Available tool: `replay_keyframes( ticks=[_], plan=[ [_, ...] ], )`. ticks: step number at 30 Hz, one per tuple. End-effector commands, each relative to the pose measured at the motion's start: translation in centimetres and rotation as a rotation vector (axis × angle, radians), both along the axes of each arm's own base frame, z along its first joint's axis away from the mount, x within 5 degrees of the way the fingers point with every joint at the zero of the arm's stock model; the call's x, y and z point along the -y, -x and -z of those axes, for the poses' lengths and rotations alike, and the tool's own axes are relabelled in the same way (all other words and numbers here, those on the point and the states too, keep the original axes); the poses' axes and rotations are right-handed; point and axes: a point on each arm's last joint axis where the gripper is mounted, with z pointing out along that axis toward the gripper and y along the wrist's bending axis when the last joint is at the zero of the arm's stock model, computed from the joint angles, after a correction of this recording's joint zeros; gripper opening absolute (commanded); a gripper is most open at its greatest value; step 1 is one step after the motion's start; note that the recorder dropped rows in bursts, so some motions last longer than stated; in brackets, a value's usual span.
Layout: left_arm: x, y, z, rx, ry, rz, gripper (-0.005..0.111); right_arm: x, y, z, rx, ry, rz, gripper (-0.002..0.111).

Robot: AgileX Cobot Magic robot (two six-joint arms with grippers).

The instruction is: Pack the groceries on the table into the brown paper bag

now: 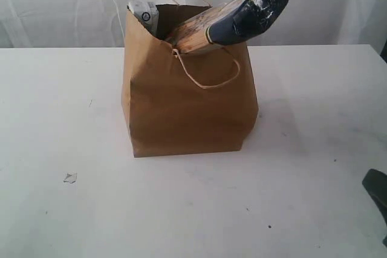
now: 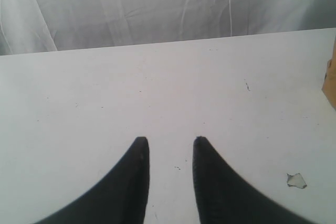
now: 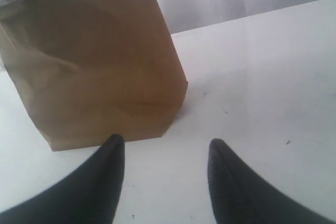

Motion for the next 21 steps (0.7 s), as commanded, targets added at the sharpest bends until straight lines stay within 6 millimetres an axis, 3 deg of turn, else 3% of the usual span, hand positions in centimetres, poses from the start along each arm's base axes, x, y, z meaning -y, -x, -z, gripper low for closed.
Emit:
replay_keyframes(
  ticks=[1, 19, 21],
  plan=[
    [-0.01, 0.02, 0.05, 0.003, 0.010, -0.004, 0.035, 0.31, 0.31, 0.33, 0.044, -0.016, 0.030, 0.046],
    [-0.01, 0.02, 0.05, 0.003, 0.010, -0.004, 0.035, 0.86, 1.06, 0.19, 0.094, -0.025, 0.079, 0.046],
    [-0.01, 0.02, 0.05, 0.003, 0.010, -0.004, 0.035, 0.88, 1.06, 0.29, 0.117, 0.096, 0.063, 0.046]
  ],
)
